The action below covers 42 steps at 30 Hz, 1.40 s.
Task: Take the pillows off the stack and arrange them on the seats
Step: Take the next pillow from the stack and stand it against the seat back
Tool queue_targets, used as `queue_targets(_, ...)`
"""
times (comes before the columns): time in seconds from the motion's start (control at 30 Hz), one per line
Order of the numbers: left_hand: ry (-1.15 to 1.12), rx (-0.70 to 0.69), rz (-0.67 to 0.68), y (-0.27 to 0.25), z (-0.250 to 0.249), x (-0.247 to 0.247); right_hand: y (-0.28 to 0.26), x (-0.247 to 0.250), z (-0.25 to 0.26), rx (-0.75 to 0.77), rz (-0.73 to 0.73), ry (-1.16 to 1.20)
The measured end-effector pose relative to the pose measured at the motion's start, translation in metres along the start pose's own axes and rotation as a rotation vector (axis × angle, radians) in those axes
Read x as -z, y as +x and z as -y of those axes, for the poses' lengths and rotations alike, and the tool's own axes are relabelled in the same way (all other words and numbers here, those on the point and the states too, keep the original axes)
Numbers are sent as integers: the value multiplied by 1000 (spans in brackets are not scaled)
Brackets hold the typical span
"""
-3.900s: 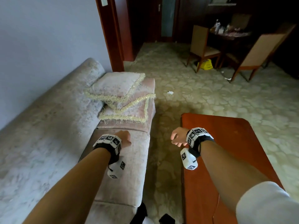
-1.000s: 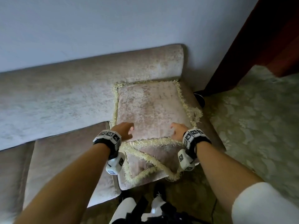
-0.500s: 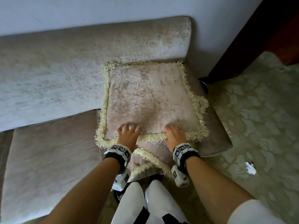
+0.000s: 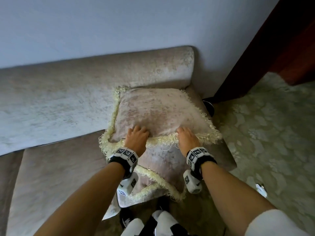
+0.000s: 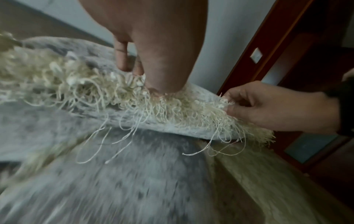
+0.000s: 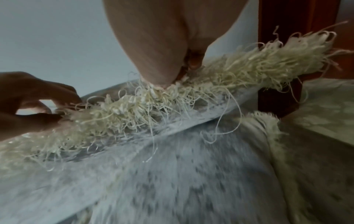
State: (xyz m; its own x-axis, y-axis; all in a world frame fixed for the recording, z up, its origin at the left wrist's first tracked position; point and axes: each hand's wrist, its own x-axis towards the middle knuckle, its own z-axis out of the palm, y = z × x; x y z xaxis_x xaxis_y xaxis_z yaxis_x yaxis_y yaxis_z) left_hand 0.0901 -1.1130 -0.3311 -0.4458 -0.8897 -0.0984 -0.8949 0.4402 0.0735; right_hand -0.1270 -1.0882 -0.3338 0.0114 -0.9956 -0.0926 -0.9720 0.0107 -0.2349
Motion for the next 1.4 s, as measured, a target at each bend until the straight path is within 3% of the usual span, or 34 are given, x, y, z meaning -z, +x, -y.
queue_targets(0.1,7,-26,-118,15,-4,59,10,60,5,13,-126,-21)
queue_targets(0.3,-114,15,-509,29,6,170,30,167,33,119,-404,-59)
queue_targets(0.43,-95,13,-635,22,14,217,34,207,52,121,-584,-50)
queue_targets(0.5,-129,43,-606,16,17,220,32,210,59,133,-585,-35)
queue_targets(0.67,-148,95,-408,-11,16,172,10,168,57,137,-352,-87)
queue_targets(0.77,-186,95,-377,-15,28,158,5,154,51,187,-398,-161)
queue_targets(0.83,-202,94,-382,-19,37,158,9,153,46,223,-396,-75)
queue_targets(0.93,-295,61,-261,-27,42,158,14,154,40,230,-193,66)
queue_targets(1.1,-89,102,-59,-40,45,131,18,126,22,286,64,-111)
queue_targets(1.23,-142,232,17,-43,48,103,23,105,31,290,81,-52)
queue_targets(1.4,-156,307,-2,-47,50,98,19,102,26,407,117,-17)
